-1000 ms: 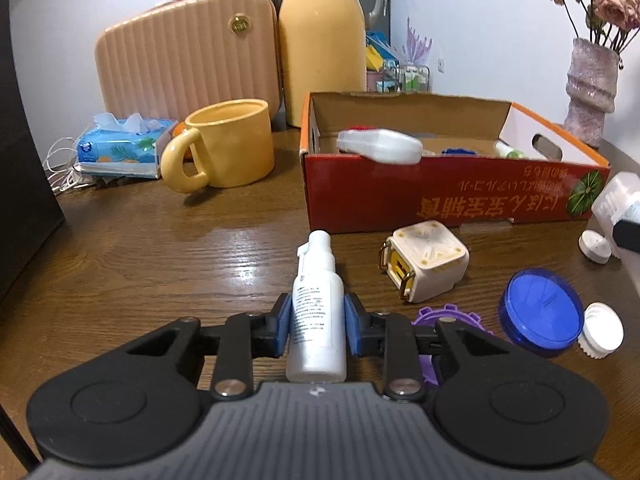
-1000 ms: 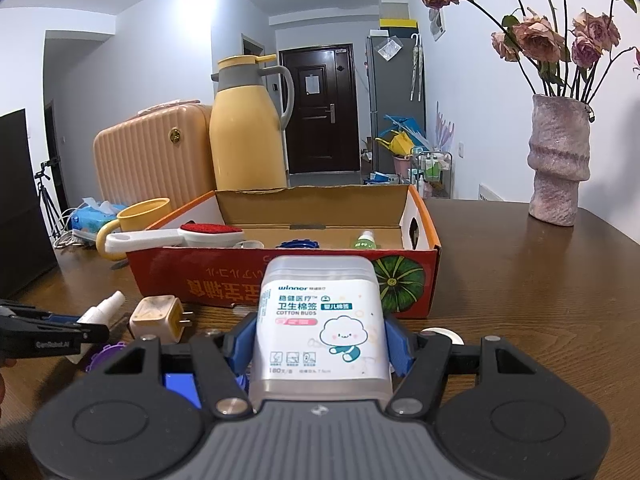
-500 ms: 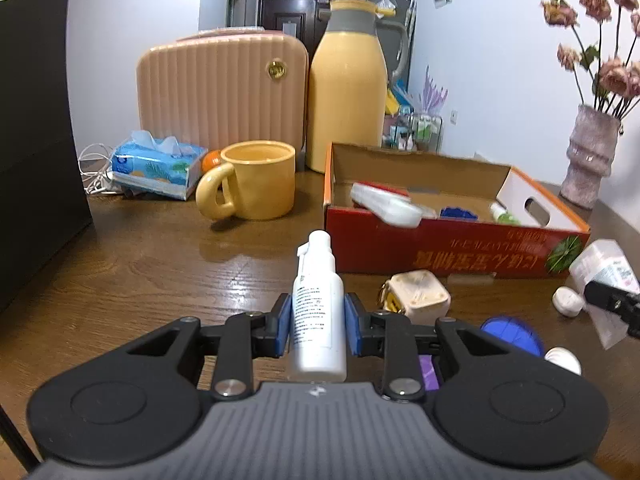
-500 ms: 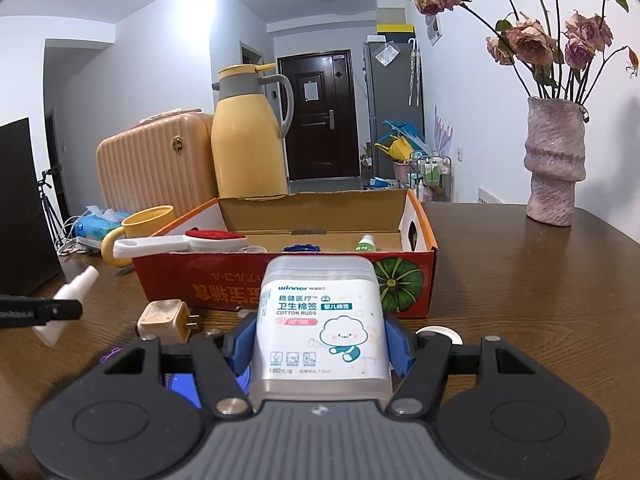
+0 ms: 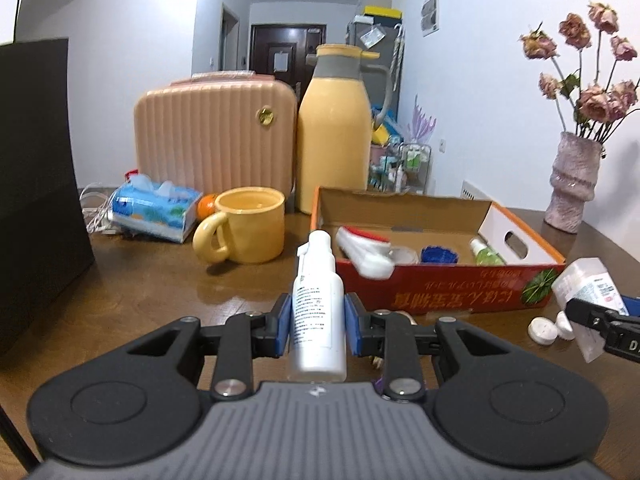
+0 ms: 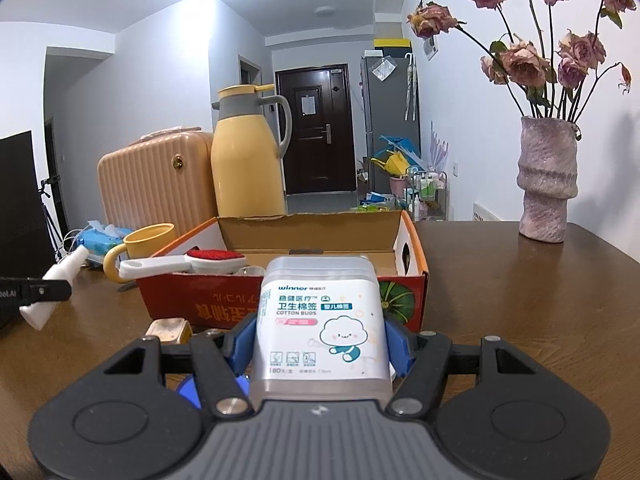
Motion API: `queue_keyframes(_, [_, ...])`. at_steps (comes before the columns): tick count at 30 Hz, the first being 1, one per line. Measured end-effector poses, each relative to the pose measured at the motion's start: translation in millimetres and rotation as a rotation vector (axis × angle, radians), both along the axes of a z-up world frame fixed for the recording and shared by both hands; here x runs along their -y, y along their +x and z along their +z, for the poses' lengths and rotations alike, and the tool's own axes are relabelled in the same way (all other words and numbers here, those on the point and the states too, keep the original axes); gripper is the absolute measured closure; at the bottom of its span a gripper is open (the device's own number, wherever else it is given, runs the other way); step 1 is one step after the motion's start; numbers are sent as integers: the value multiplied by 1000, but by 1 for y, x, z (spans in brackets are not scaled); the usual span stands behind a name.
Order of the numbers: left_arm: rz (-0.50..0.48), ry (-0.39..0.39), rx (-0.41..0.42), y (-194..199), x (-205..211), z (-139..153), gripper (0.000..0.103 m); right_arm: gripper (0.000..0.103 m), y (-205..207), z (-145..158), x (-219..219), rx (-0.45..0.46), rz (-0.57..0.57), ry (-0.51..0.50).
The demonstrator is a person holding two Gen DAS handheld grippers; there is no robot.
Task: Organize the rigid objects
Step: 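Grasp the white bottle with the left tool and lift both items toward the box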
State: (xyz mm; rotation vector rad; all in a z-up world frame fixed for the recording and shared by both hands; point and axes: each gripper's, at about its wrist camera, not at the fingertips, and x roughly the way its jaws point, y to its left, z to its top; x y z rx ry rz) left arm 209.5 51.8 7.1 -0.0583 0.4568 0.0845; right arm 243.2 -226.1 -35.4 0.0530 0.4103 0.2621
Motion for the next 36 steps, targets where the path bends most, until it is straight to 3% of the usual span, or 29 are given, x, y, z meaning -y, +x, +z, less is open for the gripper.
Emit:
queue_keyframes(22, [-66,-26,82,55,45,36,75,39,33,29,-16,96,-17,-6])
queue_keyframes(36, [-61,-57,59,112,68,31,75,39,79,29,-23,93,-49,-3])
